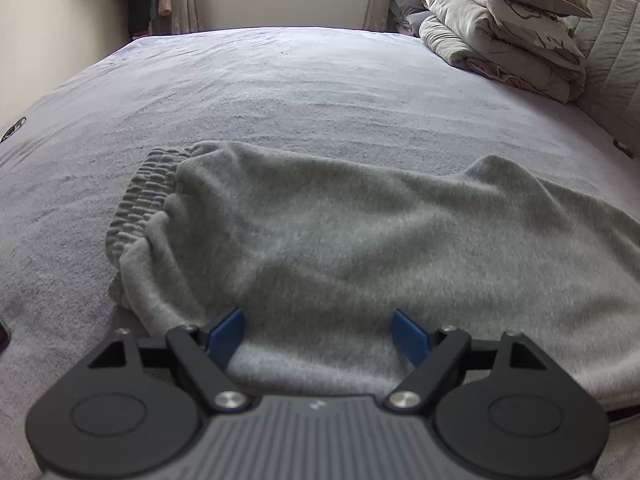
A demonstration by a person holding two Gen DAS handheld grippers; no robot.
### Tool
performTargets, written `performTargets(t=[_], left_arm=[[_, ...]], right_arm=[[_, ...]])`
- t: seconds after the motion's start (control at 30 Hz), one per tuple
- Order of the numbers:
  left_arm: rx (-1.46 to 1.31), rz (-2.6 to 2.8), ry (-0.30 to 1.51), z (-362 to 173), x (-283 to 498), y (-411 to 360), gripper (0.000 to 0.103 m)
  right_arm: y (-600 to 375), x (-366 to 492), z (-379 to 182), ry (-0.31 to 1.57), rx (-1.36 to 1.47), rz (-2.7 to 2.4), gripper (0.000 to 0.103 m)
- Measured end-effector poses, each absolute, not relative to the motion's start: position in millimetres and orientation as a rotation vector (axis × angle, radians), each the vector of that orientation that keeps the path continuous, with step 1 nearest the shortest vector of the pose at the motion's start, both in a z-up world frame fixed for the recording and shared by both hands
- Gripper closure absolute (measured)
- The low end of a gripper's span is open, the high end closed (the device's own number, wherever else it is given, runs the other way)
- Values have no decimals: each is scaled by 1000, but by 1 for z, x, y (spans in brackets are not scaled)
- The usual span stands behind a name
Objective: Fold clothes
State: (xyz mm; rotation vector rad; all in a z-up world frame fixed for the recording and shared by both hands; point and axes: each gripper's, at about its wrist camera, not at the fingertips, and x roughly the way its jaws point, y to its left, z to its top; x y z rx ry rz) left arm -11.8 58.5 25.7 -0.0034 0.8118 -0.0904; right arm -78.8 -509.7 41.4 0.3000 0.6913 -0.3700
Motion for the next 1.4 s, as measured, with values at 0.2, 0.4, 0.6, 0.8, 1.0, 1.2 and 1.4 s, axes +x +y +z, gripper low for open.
performTargets(t=[0.2, 0.4, 0.6, 0.8, 1.0, 1.2, 1.4], left_arm=[[-1, -91, 800, 24, -12, 57, 20], [-10, -96, 808, 26, -10, 56, 20], [-16, -107, 809, 26, -12, 59, 20], [-23, -108, 811, 27, -14, 60, 20], [-13, -108, 807, 26, -13, 59, 20], [-27, -112, 815, 28, -11, 61, 20], [-40, -61, 792, 32, -8, 68, 20]], right_arm=[[-510, -61, 36, 789, 283, -364, 79], [-505, -70, 58, 655, 259, -373, 82], [-506, -56, 40, 710, 227, -399, 81], [-501, -70, 71, 552, 251, -351, 81], [-510, -62, 57, 674, 264, -416, 77], [-516, -79, 62, 698, 247, -443, 45], [-518, -127, 54, 794, 362, -376, 32]])
